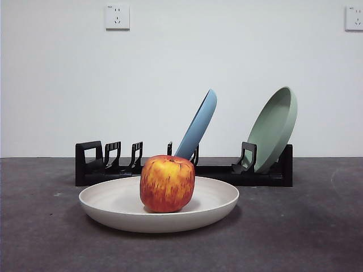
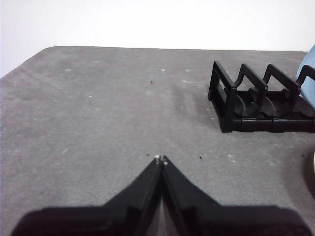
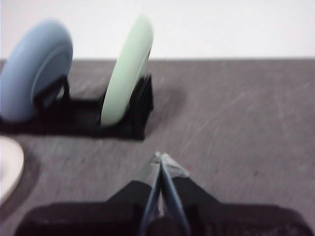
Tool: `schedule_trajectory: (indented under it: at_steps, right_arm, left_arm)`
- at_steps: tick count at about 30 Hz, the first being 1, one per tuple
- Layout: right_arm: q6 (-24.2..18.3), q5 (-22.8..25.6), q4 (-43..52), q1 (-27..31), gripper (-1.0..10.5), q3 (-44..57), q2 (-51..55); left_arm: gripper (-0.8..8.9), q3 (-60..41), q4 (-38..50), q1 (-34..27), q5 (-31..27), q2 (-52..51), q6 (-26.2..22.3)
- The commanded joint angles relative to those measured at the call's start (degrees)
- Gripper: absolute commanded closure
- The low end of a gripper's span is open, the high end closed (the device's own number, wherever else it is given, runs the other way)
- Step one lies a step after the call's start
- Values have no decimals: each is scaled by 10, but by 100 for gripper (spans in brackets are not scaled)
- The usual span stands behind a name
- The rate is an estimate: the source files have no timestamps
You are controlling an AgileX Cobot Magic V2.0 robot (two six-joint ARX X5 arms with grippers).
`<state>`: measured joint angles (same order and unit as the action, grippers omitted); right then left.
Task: Take the yellow plate from the plate rack,put the plate on the table,take the apple from the table,put the apple in the plate
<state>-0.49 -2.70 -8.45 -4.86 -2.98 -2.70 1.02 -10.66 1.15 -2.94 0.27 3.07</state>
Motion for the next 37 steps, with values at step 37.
schedule_trajectory:
  at_steps: [37]
  right_arm:
    - [21, 0, -19, 0, 946, 26, 23]
  left_arm:
    - [815, -8, 3, -2, 2, -2, 3]
